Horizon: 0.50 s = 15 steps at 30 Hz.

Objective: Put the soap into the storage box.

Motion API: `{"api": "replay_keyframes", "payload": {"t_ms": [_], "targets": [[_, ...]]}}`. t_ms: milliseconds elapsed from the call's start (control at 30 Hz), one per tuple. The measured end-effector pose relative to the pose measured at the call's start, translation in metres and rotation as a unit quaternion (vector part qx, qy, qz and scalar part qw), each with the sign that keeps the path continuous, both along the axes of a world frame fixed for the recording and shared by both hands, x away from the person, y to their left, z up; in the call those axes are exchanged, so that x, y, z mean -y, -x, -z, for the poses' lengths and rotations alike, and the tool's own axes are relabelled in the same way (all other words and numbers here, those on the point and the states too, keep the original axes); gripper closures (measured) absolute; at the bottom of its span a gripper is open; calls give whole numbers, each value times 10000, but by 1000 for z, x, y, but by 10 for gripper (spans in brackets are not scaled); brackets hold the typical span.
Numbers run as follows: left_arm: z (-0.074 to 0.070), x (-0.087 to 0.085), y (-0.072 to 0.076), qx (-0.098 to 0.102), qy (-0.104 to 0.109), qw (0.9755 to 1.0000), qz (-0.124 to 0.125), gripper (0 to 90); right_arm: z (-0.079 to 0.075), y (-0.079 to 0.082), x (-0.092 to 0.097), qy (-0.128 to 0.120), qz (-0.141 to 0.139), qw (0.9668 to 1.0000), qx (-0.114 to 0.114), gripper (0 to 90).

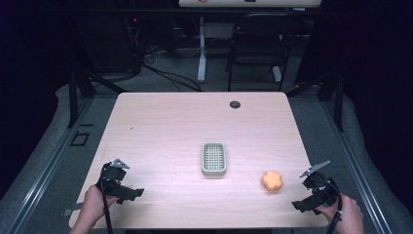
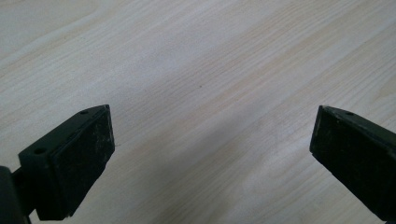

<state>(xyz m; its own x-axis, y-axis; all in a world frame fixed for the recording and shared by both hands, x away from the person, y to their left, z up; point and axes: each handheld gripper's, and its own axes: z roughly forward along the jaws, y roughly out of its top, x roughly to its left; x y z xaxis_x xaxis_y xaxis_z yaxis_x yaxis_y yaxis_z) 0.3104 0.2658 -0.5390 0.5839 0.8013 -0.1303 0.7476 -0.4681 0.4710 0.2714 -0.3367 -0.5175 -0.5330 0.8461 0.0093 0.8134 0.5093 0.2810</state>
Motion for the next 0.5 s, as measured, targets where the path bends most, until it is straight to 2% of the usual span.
{"api": "replay_keyframes", "payload": {"t_ms": [100,167,267,333,400,467,500], "targets": [[-1,1,1,19,-8,10000,4,0,-2,0,-1,56,-98,9999,28,2],[-1,2,1,14,-15,10000,22,0,-2,0,-4,-113,41,9999,54,0],[0,2,0,-2,-15,10000,18,0,-5,-3,-4,-152,-10,9999,-62,0],[0,2,0,-6,-3,10000,29,0,-6,-3,-4,-218,19,9998,38,0],[0,2,0,-4,-22,10000,52,0,-6,-5,-5,-123,-59,9999,66,0],[1,1,0,-17,-15,10000,35,0,-4,-6,-8,-196,-71,9998,37,0],[1,1,0,-23,-7,10000,20,0,-4,-8,-8,-79,-206,9997,-62,0]]}}
